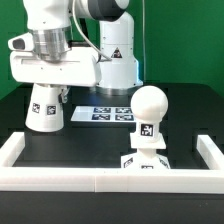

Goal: Assemble lamp

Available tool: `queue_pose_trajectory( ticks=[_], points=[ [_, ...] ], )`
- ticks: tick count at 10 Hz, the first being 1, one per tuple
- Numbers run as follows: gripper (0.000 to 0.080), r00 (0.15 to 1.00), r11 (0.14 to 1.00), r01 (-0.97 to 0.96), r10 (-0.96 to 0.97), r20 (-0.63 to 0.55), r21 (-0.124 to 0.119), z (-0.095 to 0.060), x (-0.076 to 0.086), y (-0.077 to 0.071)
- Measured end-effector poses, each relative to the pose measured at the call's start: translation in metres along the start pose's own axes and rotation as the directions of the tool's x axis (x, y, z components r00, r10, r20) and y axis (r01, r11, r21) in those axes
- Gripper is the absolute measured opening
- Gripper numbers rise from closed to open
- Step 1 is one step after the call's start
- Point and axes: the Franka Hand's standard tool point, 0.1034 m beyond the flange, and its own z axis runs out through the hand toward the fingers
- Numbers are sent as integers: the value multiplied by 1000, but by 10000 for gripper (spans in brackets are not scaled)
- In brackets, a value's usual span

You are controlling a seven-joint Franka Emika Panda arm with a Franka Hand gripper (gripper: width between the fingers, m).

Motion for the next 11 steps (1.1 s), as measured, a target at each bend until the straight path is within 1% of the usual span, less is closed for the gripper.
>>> queue_pose_trajectory(
  ticks=[1, 2, 3, 4, 5, 6, 8, 9, 11],
  points=[
    [43, 1000, 1000, -7, 7, 12, 13, -5, 1, -8],
    [43, 1000, 999, -7, 6, 16, 37, -17, 3, -23],
    [44, 1000, 998, -3, 3, 3, 55, -29, 7, -36],
    [44, 1000, 997, -27, 27, 2, 77, -42, 10, -51],
    [44, 999, 994, -48, 48, 0, 98, -59, 17, -69],
    [44, 998, 991, -67, 68, -5, 113, -73, 25, -84],
    [44, 991, 982, -136, 135, 14, 129, -96, 41, -111],
    [44, 989, 980, -150, 148, 18, 132, -104, 47, -115],
    [44, 990, 981, -142, 141, 16, 129, -100, 46, -113]
  ],
)
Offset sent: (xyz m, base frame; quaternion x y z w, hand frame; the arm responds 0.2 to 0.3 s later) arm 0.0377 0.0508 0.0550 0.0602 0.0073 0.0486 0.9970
